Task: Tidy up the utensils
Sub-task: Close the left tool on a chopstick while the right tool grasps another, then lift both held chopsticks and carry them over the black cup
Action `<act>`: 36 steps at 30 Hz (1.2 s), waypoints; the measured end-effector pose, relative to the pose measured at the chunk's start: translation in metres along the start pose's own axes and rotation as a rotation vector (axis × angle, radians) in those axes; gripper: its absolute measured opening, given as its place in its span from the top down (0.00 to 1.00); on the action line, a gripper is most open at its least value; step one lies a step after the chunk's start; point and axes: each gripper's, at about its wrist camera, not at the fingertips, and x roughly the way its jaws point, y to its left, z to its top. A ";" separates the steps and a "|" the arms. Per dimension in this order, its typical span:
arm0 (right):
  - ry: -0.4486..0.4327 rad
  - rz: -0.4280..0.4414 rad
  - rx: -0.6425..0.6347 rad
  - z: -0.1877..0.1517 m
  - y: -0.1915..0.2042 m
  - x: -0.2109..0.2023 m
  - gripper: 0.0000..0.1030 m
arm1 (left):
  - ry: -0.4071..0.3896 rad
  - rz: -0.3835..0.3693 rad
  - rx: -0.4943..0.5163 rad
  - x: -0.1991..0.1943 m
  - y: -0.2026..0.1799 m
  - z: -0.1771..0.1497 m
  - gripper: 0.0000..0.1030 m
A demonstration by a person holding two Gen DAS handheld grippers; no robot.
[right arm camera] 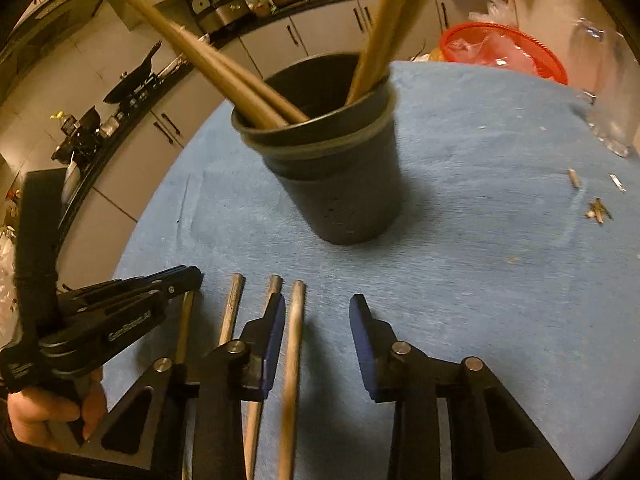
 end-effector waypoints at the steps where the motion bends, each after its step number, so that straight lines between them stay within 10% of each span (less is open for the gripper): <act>1: 0.007 -0.001 -0.005 0.001 0.002 0.004 0.71 | 0.001 -0.004 0.004 0.000 0.001 0.000 0.93; 16: 0.011 -0.195 -0.212 0.003 0.033 0.030 0.93 | 0.010 0.023 0.034 0.001 -0.003 0.002 0.91; 36: -0.331 0.009 -0.152 -0.004 0.036 -0.134 0.93 | -0.278 -0.183 0.007 -0.113 -0.001 -0.012 0.94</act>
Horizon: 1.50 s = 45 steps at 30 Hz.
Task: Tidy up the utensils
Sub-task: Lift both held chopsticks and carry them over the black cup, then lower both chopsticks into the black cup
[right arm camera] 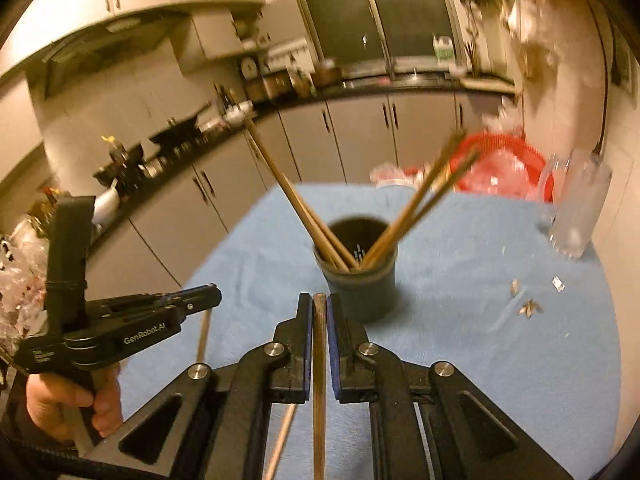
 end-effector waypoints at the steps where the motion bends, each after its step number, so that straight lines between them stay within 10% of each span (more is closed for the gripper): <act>1: -0.018 0.004 -0.004 0.003 0.003 -0.007 0.93 | -0.014 -0.004 0.002 -0.005 -0.002 0.001 0.94; 20: -0.279 0.000 -0.071 -0.002 0.019 -0.081 0.93 | -0.375 0.024 0.096 -0.101 -0.037 -0.012 0.94; 45: -0.340 -0.042 -0.125 -0.028 0.020 -0.083 0.93 | -0.363 -0.032 0.078 -0.097 -0.040 -0.020 0.94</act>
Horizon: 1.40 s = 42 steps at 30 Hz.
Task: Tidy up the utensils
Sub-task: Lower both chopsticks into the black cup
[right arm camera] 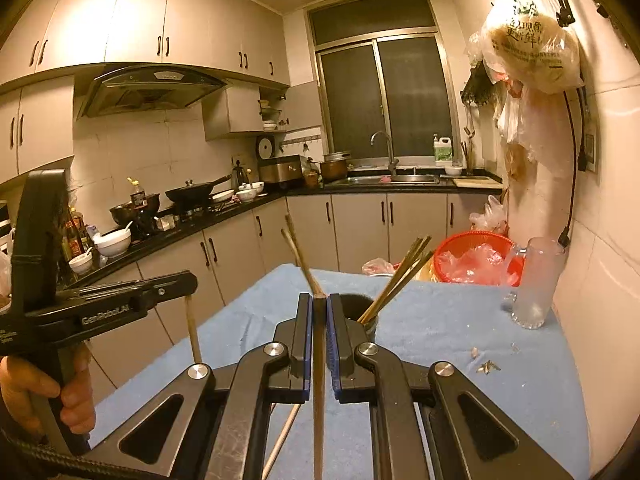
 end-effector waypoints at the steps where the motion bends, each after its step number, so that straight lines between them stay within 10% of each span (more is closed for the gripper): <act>1: -0.007 0.002 0.005 0.004 -0.002 -0.001 0.93 | -0.008 0.001 0.002 -0.002 0.000 0.002 0.94; 24: -0.247 -0.074 0.025 0.112 -0.018 0.020 0.93 | -0.282 -0.037 0.014 0.021 -0.036 0.110 0.94; 42: -0.279 -0.116 0.029 0.104 -0.033 0.080 0.93 | -0.297 -0.025 -0.045 0.087 -0.028 0.113 0.94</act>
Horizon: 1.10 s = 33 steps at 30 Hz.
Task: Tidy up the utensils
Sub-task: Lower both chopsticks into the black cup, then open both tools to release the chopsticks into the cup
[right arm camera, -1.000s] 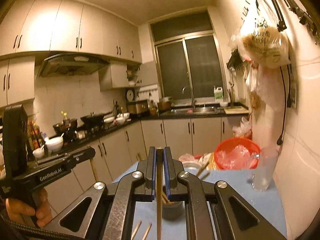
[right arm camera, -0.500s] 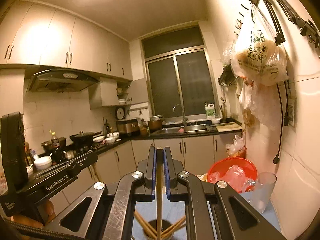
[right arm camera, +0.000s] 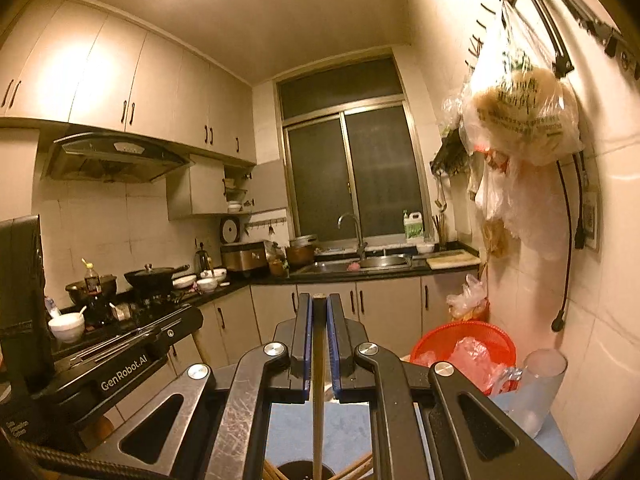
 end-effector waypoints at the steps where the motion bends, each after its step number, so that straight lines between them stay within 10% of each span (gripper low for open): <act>1: 0.010 0.001 0.003 -0.003 -0.001 0.003 0.93 | 0.007 0.003 0.002 0.002 0.001 -0.003 0.94; 33: 0.256 -0.013 0.040 -0.073 -0.023 -0.001 0.91 | 0.225 0.068 0.037 0.004 0.007 -0.066 0.93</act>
